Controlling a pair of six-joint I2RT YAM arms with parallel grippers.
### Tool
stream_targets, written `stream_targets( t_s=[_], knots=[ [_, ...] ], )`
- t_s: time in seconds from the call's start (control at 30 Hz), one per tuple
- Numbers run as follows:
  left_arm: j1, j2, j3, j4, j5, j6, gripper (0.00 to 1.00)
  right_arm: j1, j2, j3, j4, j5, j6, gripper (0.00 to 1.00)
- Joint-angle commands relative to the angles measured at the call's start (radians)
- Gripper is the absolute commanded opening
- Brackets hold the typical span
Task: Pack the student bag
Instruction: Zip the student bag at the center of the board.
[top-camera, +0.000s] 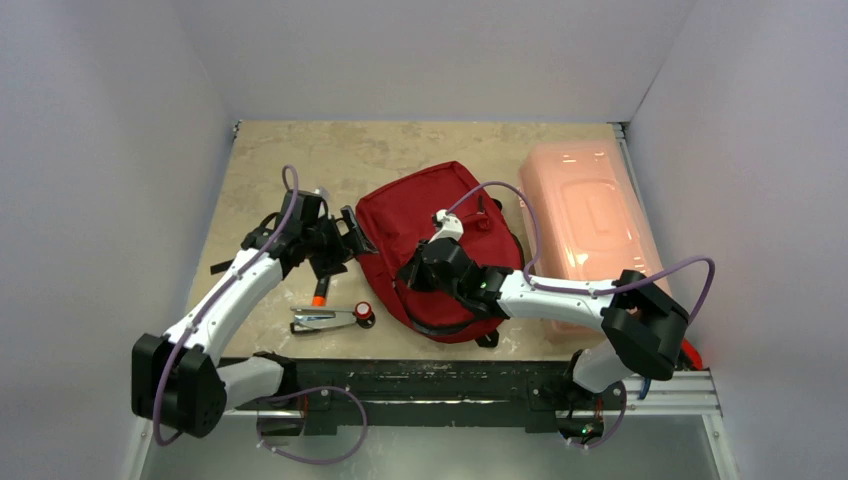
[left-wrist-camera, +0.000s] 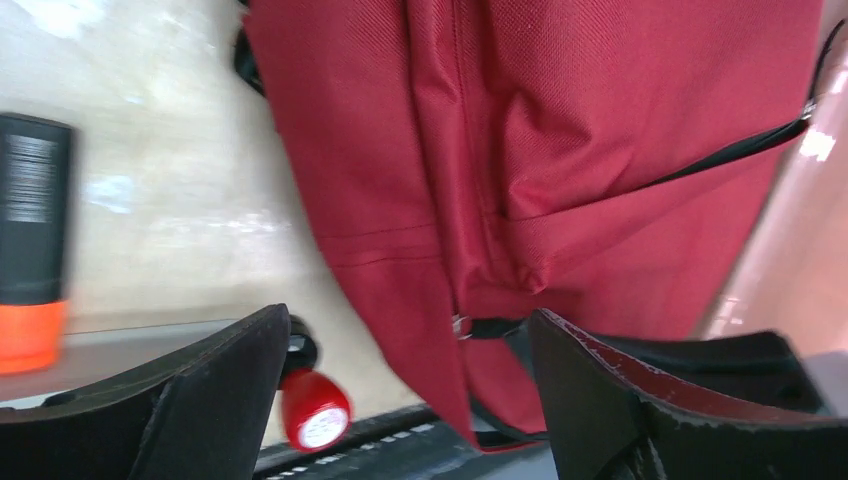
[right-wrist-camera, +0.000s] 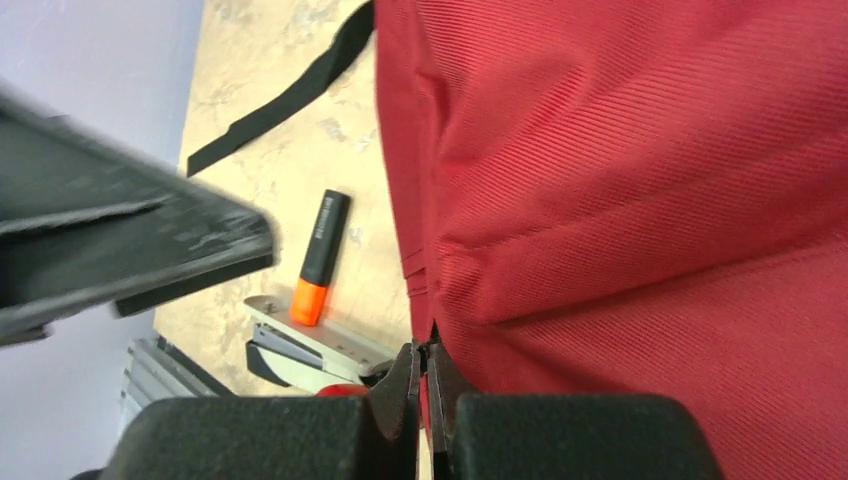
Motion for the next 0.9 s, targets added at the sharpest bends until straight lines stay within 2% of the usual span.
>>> stream_targets(
  t_s=[0.0,0.2,0.33,0.47,0.53,0.67,0.73,0.87],
  knots=[
    [0.053,0.131,0.001,0.138,0.314,-0.211,0.87,0.001,-0.018,0.004,0.14,-0.072,-0.138,0.0],
    [0.063,0.34,0.018,0.195,0.391,-0.348,0.81,0.001,-0.039,0.003,0.175,-0.111,-0.203,0.0],
    [0.065,0.417,0.037,0.251,0.394,-0.383,0.62,0.002,-0.058,-0.002,0.172,-0.134,-0.246,0.0],
    [0.074,0.465,0.094,0.234,0.333,-0.349,0.46,0.003,-0.086,-0.017,0.15,-0.186,-0.283,0.0],
    [0.086,0.497,0.134,0.21,0.303,-0.312,0.27,0.01,-0.109,-0.03,0.14,-0.228,-0.315,0.0],
    [0.111,0.566,0.217,0.158,0.266,-0.257,0.08,0.054,-0.186,-0.098,0.13,-0.216,-0.355,0.0],
    [0.122,0.596,0.251,0.143,0.256,-0.24,0.01,0.07,-0.227,-0.129,0.111,-0.203,-0.359,0.0],
    [0.154,0.622,0.295,0.135,0.255,-0.199,0.0,0.088,-0.339,-0.189,0.051,-0.158,-0.351,0.0]
  ],
)
